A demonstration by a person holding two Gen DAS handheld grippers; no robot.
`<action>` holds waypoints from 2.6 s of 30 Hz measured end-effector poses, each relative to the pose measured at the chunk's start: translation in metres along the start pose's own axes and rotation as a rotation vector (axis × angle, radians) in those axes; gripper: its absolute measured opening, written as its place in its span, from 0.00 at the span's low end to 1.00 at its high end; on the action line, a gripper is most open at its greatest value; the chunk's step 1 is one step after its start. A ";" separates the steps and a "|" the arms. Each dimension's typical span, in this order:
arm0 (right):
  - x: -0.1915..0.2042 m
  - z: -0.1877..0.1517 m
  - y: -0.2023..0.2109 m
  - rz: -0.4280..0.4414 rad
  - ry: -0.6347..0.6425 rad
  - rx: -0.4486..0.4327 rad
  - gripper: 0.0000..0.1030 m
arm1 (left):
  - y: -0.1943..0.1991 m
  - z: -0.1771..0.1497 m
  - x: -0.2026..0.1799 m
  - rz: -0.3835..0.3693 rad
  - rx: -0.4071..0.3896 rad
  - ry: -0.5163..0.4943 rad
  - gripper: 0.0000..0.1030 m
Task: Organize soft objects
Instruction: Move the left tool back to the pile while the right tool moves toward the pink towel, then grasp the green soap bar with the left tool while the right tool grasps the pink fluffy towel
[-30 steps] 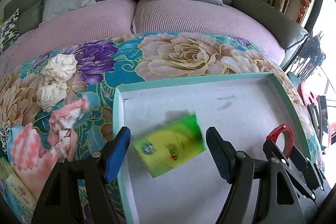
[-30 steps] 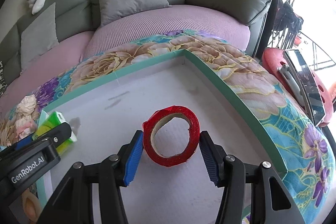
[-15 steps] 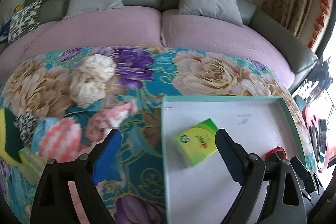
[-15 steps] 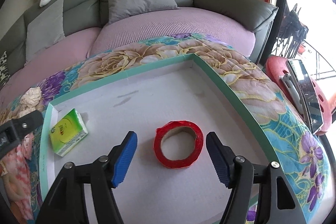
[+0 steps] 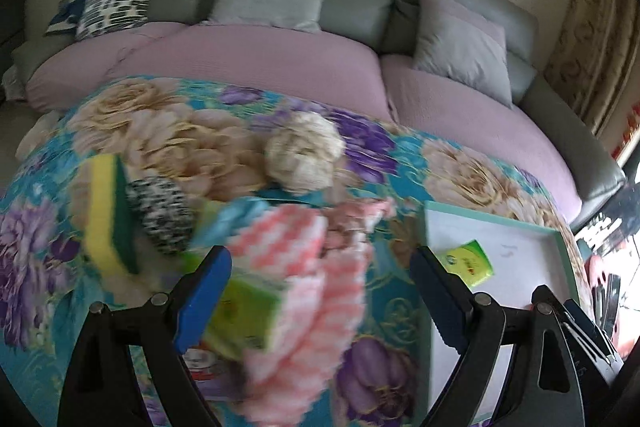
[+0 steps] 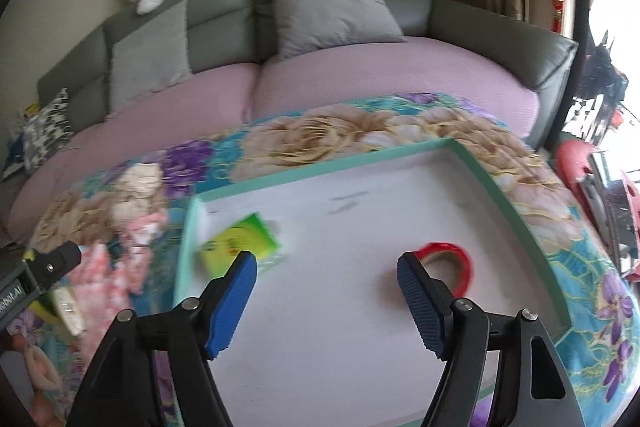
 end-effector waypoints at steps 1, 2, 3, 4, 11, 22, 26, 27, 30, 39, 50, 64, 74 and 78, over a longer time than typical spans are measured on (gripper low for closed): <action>0.005 -0.001 0.000 0.013 0.003 0.002 0.74 | 0.002 -0.001 0.006 0.002 -0.006 0.007 0.90; 0.011 -0.002 0.001 0.030 0.008 0.005 0.75 | 0.004 -0.002 0.013 0.005 -0.011 0.014 0.91; 0.017 -0.003 0.002 0.044 0.015 0.008 0.78 | 0.005 -0.002 0.018 0.008 -0.014 0.022 0.91; 0.024 -0.004 0.002 0.057 0.025 0.011 0.84 | 0.006 -0.004 0.024 0.012 -0.016 0.032 0.91; 0.061 -0.015 0.000 0.114 0.099 0.030 0.86 | 0.014 -0.007 0.075 0.038 -0.040 0.143 0.91; 0.124 -0.031 0.003 0.261 0.163 0.049 0.86 | 0.032 -0.002 0.149 0.116 -0.137 0.264 0.91; 0.147 -0.042 -0.005 0.283 0.191 0.080 0.86 | 0.026 -0.005 0.156 0.095 -0.137 0.267 0.91; 0.150 -0.044 -0.006 0.282 0.199 0.089 0.86 | 0.025 -0.006 0.155 0.085 -0.139 0.261 0.91; 0.161 -0.054 -0.012 0.275 0.228 0.113 0.86 | 0.020 -0.009 0.150 0.072 -0.130 0.238 0.91; 0.162 -0.061 -0.016 0.262 0.234 0.138 0.86 | 0.011 -0.015 0.132 0.018 -0.077 0.190 0.91; 0.129 -0.042 -0.009 0.228 0.153 0.101 0.86 | 0.007 -0.018 0.087 -0.073 -0.040 0.089 0.91; 0.098 -0.034 -0.009 0.218 0.063 0.104 0.86 | -0.019 -0.025 0.055 -0.094 0.005 0.014 0.89; 0.097 -0.038 -0.013 0.217 0.059 0.121 0.86 | -0.017 -0.028 0.048 -0.133 0.018 -0.003 0.69; 0.101 -0.040 -0.016 0.216 0.070 0.129 0.86 | -0.014 -0.026 0.051 -0.148 0.011 0.015 0.68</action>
Point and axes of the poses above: each gripper's, at about its wrist camera, not at the fingertips, and y roughly against the way its jaws point, x to its left, z to its top, the point moved 6 cm from there along -y, roughly the way its jaws point, and after that the axes turned 1 degree about z, right-handed, at the moved point
